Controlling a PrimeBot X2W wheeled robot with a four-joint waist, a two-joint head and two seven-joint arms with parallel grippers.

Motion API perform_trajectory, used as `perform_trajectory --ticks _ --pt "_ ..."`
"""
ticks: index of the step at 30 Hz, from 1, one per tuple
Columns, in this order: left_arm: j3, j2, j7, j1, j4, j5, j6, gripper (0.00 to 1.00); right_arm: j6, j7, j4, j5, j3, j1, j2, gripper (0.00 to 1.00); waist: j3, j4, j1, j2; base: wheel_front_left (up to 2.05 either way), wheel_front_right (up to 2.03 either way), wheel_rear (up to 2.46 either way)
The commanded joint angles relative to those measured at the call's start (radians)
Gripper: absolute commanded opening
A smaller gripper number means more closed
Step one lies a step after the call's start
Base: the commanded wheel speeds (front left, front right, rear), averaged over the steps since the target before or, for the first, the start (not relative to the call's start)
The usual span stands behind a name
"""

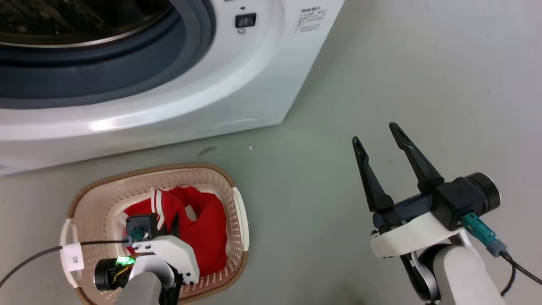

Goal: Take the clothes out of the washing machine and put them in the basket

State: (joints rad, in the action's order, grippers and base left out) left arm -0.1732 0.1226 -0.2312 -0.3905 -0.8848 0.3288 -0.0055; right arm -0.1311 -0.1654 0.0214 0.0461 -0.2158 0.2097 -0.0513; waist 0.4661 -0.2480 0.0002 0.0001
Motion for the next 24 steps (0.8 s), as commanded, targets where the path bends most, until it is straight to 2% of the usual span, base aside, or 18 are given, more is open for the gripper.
perform_trajectory --ticks 1,8,18,19,20,22,23,24 --pt "0.007 0.009 -0.013 -0.049 -0.058 0.0 0.007 0.0 0.001 -0.013 -0.004 0.008 -0.009 0.031 0.002 1.0 0.077 -0.027 -0.0002 -0.0001 0.0 0.0 0.0" --pt "0.011 0.023 -0.029 -0.147 -0.202 -0.006 0.02 0.0 0.001 -0.04 -0.023 0.031 -0.042 0.083 0.002 1.0 0.175 -0.042 -0.0002 -0.0001 0.0 0.0 0.0" --pt "0.011 0.039 -0.035 -0.181 -0.319 -0.003 0.016 0.0 0.001 -0.064 -0.049 0.029 -0.052 0.116 0.002 1.0 0.226 -0.044 -0.0002 -0.0001 0.0 0.0 0.0" --pt "0.012 0.038 -0.035 -0.182 -0.328 -0.001 0.016 0.22 0.001 -0.065 -0.051 0.028 -0.052 0.119 0.002 1.0 0.226 -0.043 -0.0002 -0.0001 0.0 0.0 0.0" --pt "0.012 0.036 -0.034 -0.183 -0.333 -0.001 0.015 0.33 0.001 -0.066 -0.055 0.027 -0.052 0.121 0.002 1.0 0.225 -0.041 -0.0002 -0.0001 0.0 0.0 0.0" --pt "0.007 0.032 -0.034 -0.182 -0.338 -0.006 0.014 0.62 0.001 -0.065 -0.063 0.024 -0.053 0.121 0.002 1.0 0.215 -0.036 -0.0002 -0.0001 0.0 0.0 0.0" --pt "0.007 0.027 -0.034 -0.179 -0.337 -0.006 0.015 0.88 0.001 -0.065 -0.066 0.023 -0.052 0.12 0.002 1.0 0.206 -0.031 -0.0002 -0.0001 0.0 0.0 0.0" --pt "0.005 0.022 -0.034 -0.175 -0.338 -0.006 0.014 1.0 0.001 -0.065 -0.071 0.022 -0.05 0.119 0.002 1.0 0.195 -0.027 -0.0002 -0.0001 0.0 0.0 0.0"
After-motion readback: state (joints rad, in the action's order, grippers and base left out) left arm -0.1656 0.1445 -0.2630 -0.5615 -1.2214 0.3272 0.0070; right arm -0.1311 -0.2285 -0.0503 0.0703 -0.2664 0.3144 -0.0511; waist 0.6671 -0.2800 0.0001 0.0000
